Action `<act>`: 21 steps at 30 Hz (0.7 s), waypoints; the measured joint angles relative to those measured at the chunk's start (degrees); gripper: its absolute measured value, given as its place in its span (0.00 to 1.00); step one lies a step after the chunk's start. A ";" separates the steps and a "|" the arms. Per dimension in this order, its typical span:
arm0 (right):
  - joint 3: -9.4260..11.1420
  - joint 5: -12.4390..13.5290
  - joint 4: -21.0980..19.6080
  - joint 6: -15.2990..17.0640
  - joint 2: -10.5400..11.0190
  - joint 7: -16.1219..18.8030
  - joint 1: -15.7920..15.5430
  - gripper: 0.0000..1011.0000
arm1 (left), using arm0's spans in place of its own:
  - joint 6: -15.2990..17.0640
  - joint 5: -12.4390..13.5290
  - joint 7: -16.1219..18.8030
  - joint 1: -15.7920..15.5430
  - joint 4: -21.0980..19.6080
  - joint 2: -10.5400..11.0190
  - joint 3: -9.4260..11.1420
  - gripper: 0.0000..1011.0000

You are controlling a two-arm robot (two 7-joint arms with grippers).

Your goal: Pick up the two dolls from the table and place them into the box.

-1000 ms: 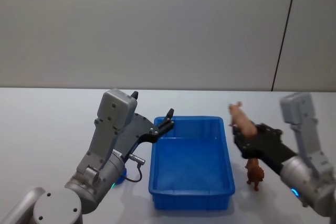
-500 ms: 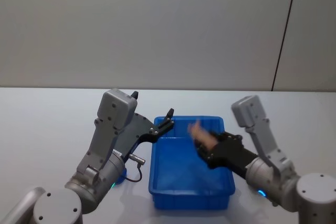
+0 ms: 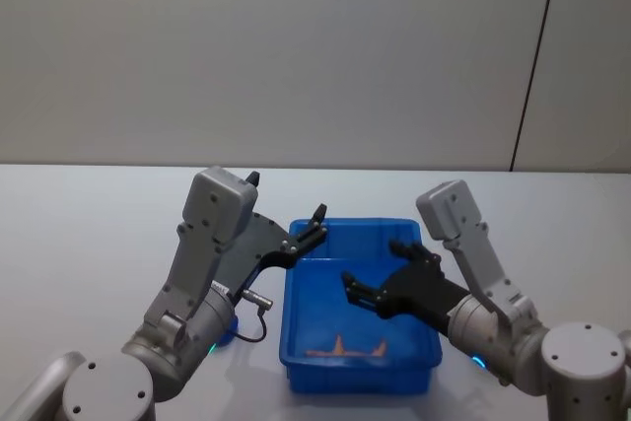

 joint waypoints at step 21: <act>4.09 5.93 -4.92 -2.58 4.61 -6.00 -4.33 0.99 | 0.00 0.00 0.00 0.00 0.00 0.00 0.00 0.99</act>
